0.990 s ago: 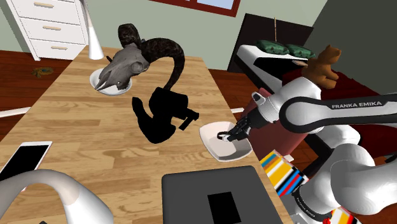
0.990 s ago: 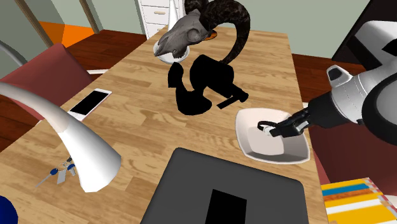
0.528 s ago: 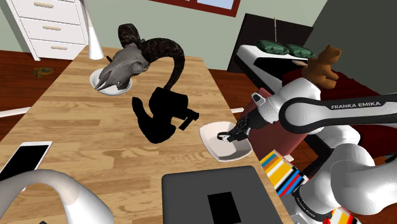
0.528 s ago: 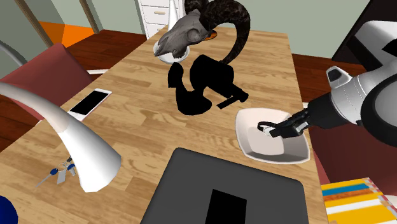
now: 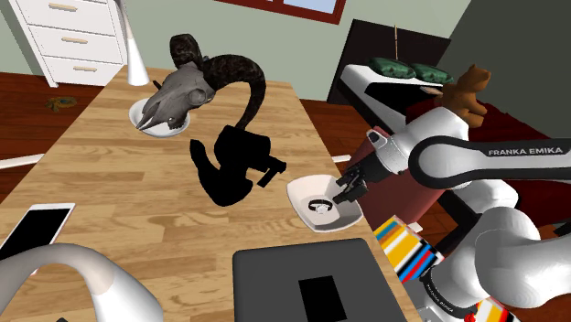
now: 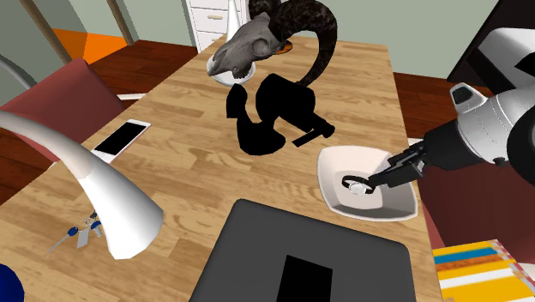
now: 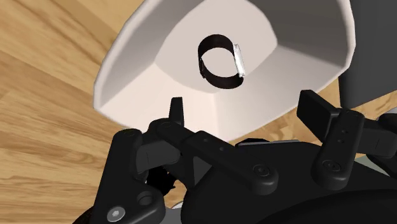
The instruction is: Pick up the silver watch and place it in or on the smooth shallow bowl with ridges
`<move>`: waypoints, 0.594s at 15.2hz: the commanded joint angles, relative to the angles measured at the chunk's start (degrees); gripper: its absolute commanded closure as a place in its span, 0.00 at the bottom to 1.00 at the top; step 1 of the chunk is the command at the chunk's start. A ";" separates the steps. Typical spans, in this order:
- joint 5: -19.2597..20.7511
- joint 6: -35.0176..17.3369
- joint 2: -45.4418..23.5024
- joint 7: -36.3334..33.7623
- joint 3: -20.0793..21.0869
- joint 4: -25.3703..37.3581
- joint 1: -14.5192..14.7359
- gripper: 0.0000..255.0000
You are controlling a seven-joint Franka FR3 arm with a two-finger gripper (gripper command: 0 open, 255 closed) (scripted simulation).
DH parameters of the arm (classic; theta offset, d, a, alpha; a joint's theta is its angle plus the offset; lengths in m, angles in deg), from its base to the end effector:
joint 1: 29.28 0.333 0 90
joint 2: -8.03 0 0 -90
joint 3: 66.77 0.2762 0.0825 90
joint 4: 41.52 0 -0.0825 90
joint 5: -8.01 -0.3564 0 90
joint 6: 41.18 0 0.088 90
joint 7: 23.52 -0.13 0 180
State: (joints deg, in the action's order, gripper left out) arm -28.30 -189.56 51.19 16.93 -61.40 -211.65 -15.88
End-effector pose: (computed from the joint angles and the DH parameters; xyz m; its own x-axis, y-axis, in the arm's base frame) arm 0.3199 0.0968 0.3520 0.7751 0.4195 0.4724 0.5393 -0.8289 -0.1489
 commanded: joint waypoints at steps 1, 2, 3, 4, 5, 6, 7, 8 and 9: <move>2.99 6.11 5.37 -1.76 -0.10 0.29 -2.56 0.00; 4.11 8.60 7.44 -2.32 -0.34 0.58 -3.52 0.00; 4.12 8.60 7.44 -2.33 -0.35 0.58 -3.51 0.00; 4.12 8.60 7.44 -2.33 -0.35 0.58 -3.51 0.00; 4.12 8.60 7.44 -2.33 -0.35 0.58 -3.51 0.00; 4.12 8.60 7.44 -2.33 -0.35 0.58 -3.51 0.00; 4.12 8.60 7.44 -2.33 -0.35 0.58 -3.51 0.00; 4.12 8.60 7.44 -2.33 -0.36 0.58 -3.51 0.00; 4.12 8.60 7.44 -2.33 -0.36 0.58 -3.51 0.00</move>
State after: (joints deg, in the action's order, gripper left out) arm -24.18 -180.99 58.59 14.61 -61.76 -211.06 -19.38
